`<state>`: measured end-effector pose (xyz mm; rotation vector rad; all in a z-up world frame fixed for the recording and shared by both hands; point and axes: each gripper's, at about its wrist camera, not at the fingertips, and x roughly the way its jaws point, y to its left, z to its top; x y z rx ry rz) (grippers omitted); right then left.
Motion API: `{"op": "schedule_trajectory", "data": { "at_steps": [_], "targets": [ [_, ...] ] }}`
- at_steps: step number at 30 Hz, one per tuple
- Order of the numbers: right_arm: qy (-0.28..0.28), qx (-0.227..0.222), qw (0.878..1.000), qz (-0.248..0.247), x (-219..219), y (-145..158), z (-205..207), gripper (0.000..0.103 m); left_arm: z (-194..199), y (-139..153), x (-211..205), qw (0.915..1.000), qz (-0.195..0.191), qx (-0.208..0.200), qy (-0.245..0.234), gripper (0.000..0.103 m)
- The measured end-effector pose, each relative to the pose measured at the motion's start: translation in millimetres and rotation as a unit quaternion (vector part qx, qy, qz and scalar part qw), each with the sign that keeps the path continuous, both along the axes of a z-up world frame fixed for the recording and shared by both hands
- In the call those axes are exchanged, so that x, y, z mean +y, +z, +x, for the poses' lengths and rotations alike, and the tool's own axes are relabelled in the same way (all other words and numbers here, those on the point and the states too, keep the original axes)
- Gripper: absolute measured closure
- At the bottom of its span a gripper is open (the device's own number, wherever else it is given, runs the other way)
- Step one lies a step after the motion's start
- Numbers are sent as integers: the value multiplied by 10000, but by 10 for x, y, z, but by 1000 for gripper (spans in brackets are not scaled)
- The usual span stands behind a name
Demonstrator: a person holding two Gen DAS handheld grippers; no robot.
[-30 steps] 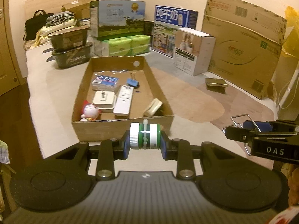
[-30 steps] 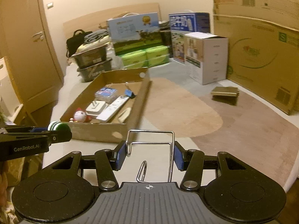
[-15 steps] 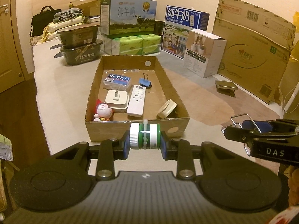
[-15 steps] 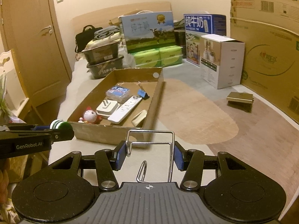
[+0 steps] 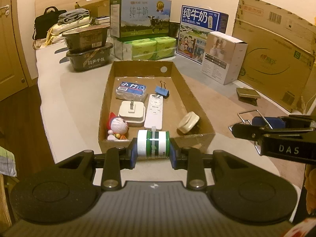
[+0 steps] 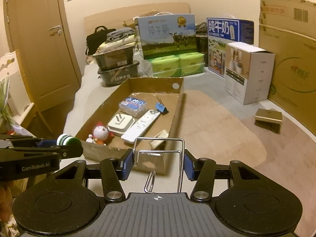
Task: Organize rigid objects
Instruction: 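Carry the bottle with the left tool while the right tool carries the wire rack toward the tray, then lower the bottle into the tray and open the left tool while the right tool lowers the rack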
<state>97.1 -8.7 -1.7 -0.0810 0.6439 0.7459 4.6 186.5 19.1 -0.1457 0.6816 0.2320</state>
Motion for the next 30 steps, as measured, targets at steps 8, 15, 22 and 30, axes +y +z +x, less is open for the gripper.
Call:
{"op": "schedule_trajectory", "data": {
  "at_steps": [8, 15, 22, 30],
  "targets": [
    [65, -49, 10000, 4, 245, 30, 238, 51, 250, -9, 121, 9999, 58, 56, -82, 75],
    [98, 40, 9999, 33, 406, -4, 423, 51, 435, -49, 222, 9999, 74, 96, -117, 75],
    [96, 160, 9998, 23, 499, -98, 563, 51, 592, -95, 281, 9997, 95, 146, -169, 75],
    [68, 255, 9996, 23, 548, -181, 735, 51, 751, -192, 342, 9995, 93, 219, -198, 75]
  ]
}}
